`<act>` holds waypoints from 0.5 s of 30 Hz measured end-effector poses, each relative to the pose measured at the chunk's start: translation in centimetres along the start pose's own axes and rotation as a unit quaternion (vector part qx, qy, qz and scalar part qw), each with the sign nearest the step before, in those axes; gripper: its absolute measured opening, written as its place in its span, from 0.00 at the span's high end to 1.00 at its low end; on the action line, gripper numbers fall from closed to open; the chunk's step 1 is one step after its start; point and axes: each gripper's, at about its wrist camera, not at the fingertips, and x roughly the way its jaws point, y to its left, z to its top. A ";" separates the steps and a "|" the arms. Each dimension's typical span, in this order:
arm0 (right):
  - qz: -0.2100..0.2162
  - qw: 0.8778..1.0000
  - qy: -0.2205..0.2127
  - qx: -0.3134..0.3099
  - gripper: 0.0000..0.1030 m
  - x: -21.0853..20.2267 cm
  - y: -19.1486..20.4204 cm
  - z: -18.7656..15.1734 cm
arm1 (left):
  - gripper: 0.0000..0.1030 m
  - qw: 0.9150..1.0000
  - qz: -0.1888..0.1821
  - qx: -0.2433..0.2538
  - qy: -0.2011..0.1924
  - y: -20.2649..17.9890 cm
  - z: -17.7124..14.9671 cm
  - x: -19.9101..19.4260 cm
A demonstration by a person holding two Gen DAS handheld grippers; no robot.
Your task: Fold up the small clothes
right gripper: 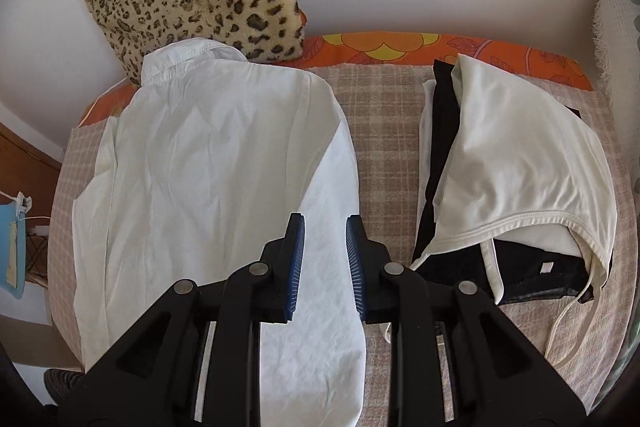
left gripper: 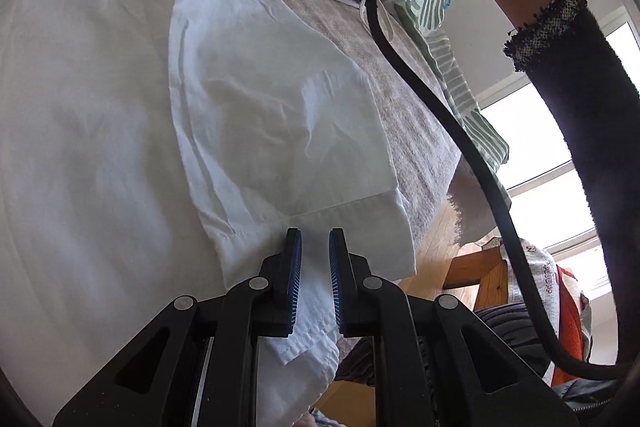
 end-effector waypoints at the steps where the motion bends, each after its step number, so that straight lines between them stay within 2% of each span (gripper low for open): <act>1: -0.004 1.000 0.001 0.000 0.78 0.7 0.1 0.9 | 0.88 1.000 -0.003 0.002 -0.001 -0.2 0.0 0.2; 6: -0.004 1.000 0.006 0.009 0.78 3.2 0.4 3.4 | 0.88 0.999 -0.030 -0.022 0.001 0.5 -0.3 0.1; 8: -0.014 1.000 0.010 0.004 0.78 4.0 0.9 4.1 | 0.88 0.999 -0.034 -0.016 0.004 0.5 -0.5 0.2; 15: -0.077 0.996 0.034 0.000 0.78 6.9 1.0 5.4 | 0.88 0.999 -0.042 -0.012 0.004 0.3 -0.4 0.4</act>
